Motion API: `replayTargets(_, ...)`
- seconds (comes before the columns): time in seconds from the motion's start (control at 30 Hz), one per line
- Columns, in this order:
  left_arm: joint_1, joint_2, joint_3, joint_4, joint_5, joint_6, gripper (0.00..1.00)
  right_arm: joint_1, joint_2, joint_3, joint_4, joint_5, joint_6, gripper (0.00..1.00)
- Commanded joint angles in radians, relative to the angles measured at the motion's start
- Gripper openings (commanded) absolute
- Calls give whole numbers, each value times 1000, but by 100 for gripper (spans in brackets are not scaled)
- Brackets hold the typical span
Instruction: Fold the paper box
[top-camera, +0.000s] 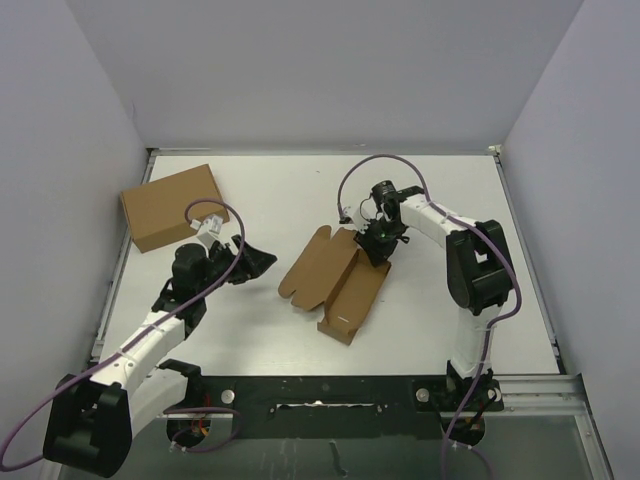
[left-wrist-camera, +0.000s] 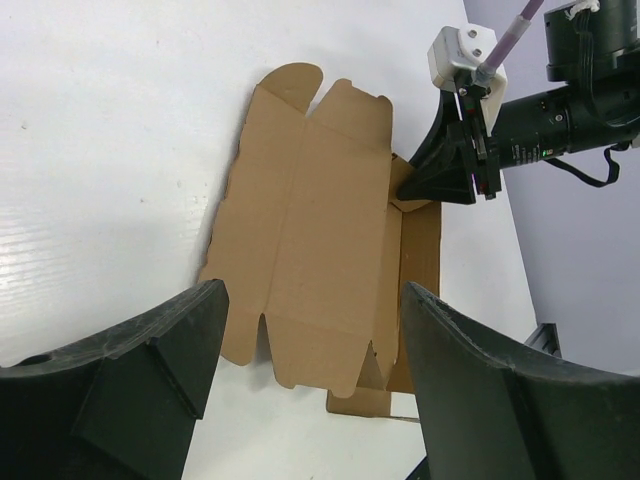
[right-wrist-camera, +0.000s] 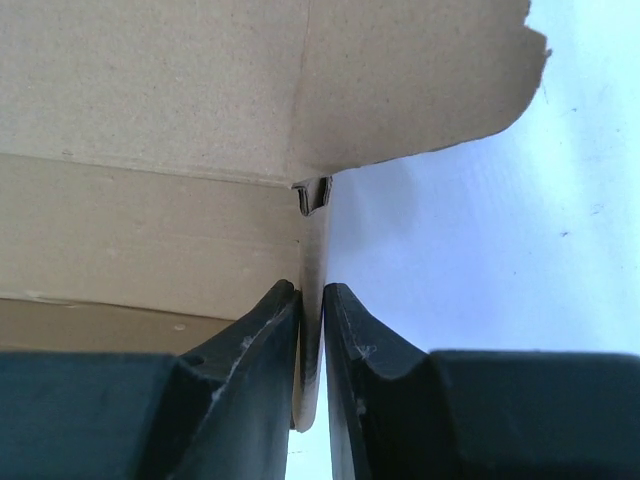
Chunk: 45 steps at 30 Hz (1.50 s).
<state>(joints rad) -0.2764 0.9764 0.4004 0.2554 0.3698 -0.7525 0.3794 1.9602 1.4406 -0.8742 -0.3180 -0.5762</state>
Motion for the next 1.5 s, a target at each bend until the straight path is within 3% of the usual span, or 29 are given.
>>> replayTargets(0.0,11,-2,-6,77,2,-7,69,0,-3,-6,32,-4,-3,19)
replayTargets(0.37,14,2,-18,96,10,-17,68,5,-20,-54,99,35,3,23)
replayTargets(0.4,14,4,-18,97,12,-18,68,7,-21,-59,114,53,6,18)
replayTargets(0.43,15,5,-19,99,14,-19,68,9,-20,-64,123,76,12,4)
replayTargets(0.47,15,6,-20,100,14,-19,68,10,-23,-68,131,94,16,0)
replayTargets(0.67,14,7,-25,106,14,-22,68,21,-46,-78,138,124,16,0)
replayTargets(0.83,14,10,-27,110,18,-24,68,19,-58,-72,130,82,19,31)
replayTargets(0.97,14,6,-31,110,18,-26,68,15,-86,-80,146,46,25,44)
replayTargets(1.17,14,16,-32,121,24,-30,68,14,-123,-115,221,46,48,43)
replayTargets(1.47,15,25,-35,136,29,-37,68,15,-112,-152,284,84,54,35)
